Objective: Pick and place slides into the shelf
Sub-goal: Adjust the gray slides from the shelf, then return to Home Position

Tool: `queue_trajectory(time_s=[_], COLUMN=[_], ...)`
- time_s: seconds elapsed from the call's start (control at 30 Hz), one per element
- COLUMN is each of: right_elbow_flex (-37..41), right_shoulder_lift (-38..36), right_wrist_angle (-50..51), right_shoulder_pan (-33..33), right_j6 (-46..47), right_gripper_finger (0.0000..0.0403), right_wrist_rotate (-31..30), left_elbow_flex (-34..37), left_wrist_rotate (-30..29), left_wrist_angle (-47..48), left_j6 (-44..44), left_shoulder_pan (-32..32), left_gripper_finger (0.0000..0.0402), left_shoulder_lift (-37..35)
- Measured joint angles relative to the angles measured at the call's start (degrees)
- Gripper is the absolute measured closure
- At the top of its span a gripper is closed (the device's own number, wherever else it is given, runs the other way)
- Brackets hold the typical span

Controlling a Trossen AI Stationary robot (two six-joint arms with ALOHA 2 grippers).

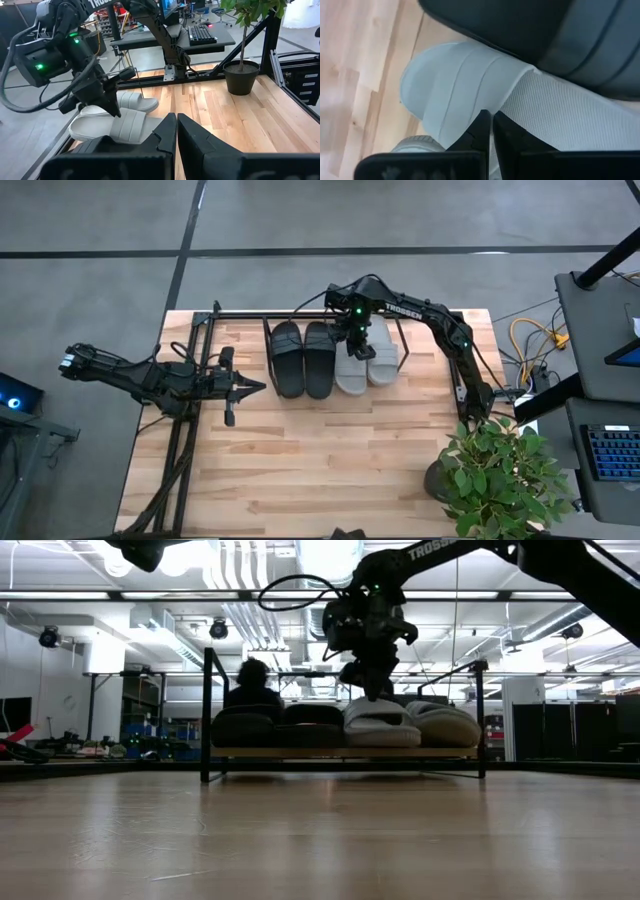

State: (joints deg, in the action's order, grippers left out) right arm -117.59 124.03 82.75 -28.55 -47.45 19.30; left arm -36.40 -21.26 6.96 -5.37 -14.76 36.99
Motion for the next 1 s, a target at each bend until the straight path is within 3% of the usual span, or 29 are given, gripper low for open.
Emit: queue_trajectory(time_s=[0.27, 0.73, 0.9, 1.0], right_elbow_flex=[-2.33, -5.96, -11.65, -14.96], right_shoulder_lift=[-0.25, -0.68, -1.28, -2.18], right_wrist_angle=[-0.23, -0.11, 0.31, -0.33], right_shoulder_pan=[-0.27, -0.25, -0.24, 0.57], right_j6=[4.83, 8.13, 11.82, 15.83], right_gripper_finger=[0.0376, 0.0231, 0.0216, 0.0220], right_wrist_rotate=[-0.54, -1.96, -1.12, 2.47], left_elbow_flex=[0.00, 0.00, 0.00, -0.12], left_wrist_rotate=[0.00, 0.00, 0.00, -0.02], left_wrist_angle=[0.00, 0.02, 0.03, -0.35], left_j6=[0.00, 0.00, 0.00, -0.47], left_shoulder_pan=[0.00, 0.02, 0.02, 0.02], left_gripper_finger=[0.0402, 0.0402, 0.0402, 0.0402], left_shoulder_lift=[-0.02, 0.00, 0.00, 0.00])
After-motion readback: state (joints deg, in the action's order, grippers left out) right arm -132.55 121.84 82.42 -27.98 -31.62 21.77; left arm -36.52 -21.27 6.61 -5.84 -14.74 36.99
